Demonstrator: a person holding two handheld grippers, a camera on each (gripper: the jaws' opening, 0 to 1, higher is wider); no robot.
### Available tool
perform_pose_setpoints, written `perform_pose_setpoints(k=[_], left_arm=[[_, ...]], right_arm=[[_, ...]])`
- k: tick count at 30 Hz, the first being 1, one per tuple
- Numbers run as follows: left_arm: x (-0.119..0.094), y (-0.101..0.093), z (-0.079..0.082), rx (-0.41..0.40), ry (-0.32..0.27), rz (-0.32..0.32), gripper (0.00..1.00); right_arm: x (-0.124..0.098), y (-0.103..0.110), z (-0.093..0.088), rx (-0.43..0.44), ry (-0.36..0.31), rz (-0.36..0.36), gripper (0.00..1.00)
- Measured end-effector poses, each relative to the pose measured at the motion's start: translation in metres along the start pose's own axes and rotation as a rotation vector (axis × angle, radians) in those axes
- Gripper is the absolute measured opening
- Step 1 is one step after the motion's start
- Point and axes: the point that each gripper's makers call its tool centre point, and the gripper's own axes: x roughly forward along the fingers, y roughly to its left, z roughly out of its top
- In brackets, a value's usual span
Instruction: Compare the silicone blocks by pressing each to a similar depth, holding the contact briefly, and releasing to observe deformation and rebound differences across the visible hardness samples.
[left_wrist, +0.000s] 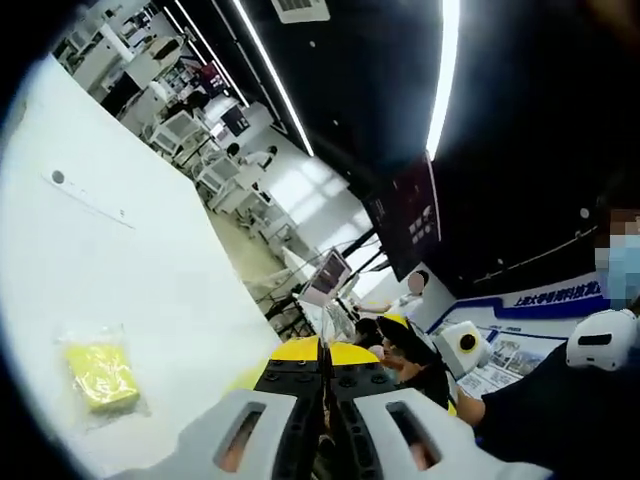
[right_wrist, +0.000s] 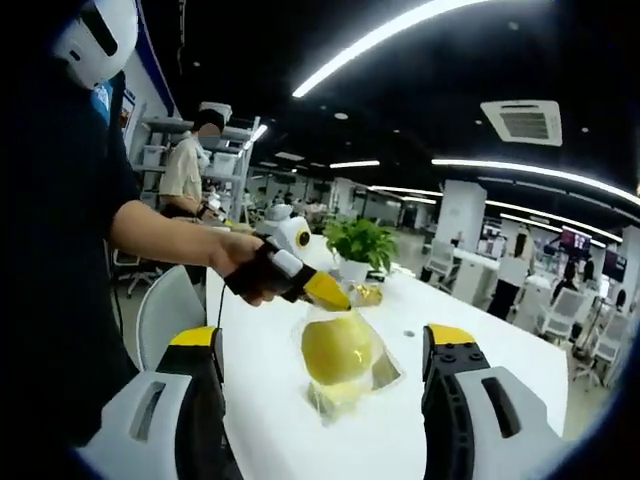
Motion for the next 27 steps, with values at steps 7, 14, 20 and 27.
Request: perform_pose_setpoints(k=[7,14,20,27], left_arm=[[0.002,0.008,-0.002,-0.015,0.003,0.017,0.0],[0.009,0.018,0.0,-0.036,0.002,0.039,0.0],[0.017,0.023,-0.003,-0.047,0.021,0.042,0.0],[0.028,0.026,-0.01,-0.059,0.047,0.037,0.0]], right_arm=[[-0.025,0.006,-0.015,0.053,0.035,-0.046,0.69],[-0.048,0.014,-0.035,0.216,0.027,-0.102,0.67],[-0.065,0.022,-0.072,0.275,0.097,-0.136,0.65],[-0.073,0.02,-0.08,0.307,0.112,-0.177,0.65]])
